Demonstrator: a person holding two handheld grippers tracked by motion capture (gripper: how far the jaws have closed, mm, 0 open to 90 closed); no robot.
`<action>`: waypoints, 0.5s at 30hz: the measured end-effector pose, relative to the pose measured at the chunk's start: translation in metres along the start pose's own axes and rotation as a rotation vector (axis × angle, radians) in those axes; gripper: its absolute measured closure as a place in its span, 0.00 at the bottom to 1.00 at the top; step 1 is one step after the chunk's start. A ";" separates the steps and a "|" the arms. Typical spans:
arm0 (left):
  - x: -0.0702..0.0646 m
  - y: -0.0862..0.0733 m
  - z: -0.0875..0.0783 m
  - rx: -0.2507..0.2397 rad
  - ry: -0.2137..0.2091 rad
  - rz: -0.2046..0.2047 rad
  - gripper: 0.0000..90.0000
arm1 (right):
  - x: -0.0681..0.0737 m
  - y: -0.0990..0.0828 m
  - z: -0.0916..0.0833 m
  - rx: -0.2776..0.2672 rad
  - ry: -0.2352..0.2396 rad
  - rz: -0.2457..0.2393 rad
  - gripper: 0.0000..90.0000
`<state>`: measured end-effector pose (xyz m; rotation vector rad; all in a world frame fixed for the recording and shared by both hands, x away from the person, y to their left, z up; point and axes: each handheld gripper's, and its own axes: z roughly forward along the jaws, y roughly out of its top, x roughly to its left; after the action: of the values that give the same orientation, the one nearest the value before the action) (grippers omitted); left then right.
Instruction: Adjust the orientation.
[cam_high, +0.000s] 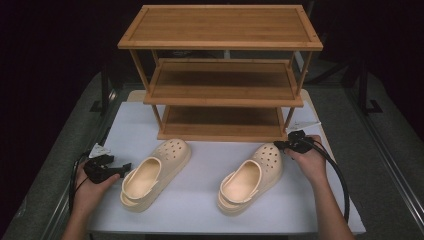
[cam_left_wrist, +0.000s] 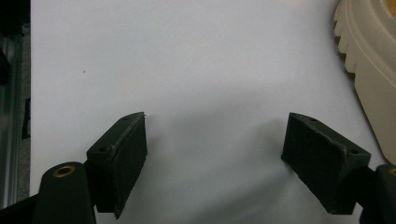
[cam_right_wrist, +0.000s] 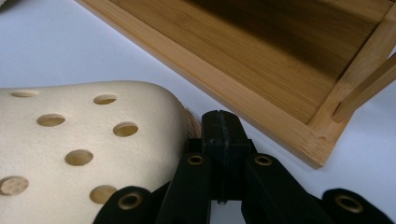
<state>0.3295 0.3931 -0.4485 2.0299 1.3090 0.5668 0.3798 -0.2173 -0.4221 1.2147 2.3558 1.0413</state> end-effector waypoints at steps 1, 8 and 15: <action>0.000 0.000 0.000 0.000 0.000 0.000 0.24 | -0.001 0.000 -0.001 -0.002 0.002 -0.001 1.00; 0.000 0.000 0.000 -0.001 0.000 -0.002 0.24 | -0.003 -0.008 -0.018 -0.024 -0.018 0.006 1.00; 0.000 0.000 0.000 0.000 0.000 -0.001 0.24 | 0.000 -0.033 -0.039 -0.037 -0.021 0.023 1.00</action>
<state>0.3295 0.3931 -0.4485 2.0293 1.3096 0.5663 0.3395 -0.2482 -0.4187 1.2366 2.3013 1.0693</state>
